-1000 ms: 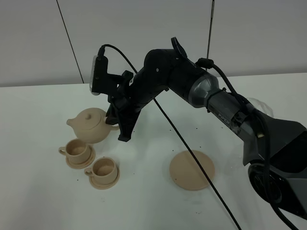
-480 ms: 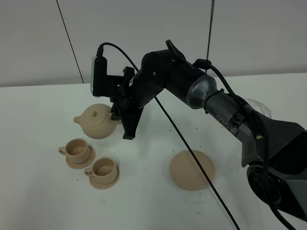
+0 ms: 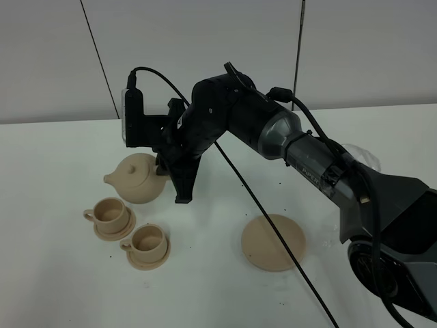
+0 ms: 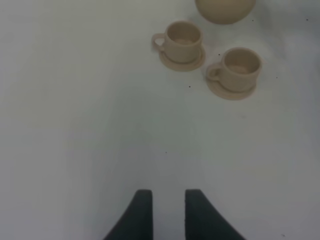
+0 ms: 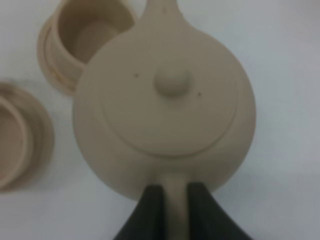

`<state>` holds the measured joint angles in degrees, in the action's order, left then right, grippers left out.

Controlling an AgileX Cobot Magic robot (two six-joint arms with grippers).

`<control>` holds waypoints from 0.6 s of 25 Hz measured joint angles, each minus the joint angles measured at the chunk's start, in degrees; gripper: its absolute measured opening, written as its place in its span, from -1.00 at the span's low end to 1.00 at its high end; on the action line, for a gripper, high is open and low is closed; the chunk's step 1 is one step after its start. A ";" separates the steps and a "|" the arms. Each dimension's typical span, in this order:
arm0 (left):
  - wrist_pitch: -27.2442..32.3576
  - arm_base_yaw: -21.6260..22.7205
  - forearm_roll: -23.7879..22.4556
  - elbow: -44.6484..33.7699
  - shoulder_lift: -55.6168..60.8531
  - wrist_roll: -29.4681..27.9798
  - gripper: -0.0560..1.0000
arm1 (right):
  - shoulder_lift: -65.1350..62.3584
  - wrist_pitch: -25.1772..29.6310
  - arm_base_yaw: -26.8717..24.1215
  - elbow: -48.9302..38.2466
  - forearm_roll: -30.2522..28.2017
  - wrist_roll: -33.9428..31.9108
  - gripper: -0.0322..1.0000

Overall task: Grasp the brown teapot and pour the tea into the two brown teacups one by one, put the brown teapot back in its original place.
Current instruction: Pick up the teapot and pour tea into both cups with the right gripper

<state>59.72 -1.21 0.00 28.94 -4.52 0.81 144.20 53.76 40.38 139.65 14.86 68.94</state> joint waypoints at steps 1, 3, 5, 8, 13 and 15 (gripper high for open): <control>0.00 0.00 0.00 0.00 0.00 0.00 -0.45 | -0.27 0.25 0.00 0.00 -0.70 0.04 -0.75; 0.00 0.00 0.00 0.00 0.00 0.00 -0.45 | -0.80 0.47 0.00 0.00 -1.72 0.11 -0.75; 0.00 0.00 0.00 0.00 0.00 0.00 -0.45 | -1.20 0.80 0.07 0.00 -2.59 0.15 -0.75; 0.00 0.00 0.00 0.00 0.00 0.00 -0.45 | -1.31 0.92 0.12 0.00 -3.43 0.15 -0.75; 0.00 0.00 0.00 0.00 0.00 0.00 -0.45 | -1.31 2.34 0.59 0.00 -4.65 0.38 -0.75; 0.00 0.00 0.00 0.00 0.00 0.00 -0.45 | -1.31 2.67 1.09 0.00 -5.31 0.38 -0.75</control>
<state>59.72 -1.21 0.00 28.94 -4.52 0.81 142.89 56.43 41.48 139.65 9.55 69.32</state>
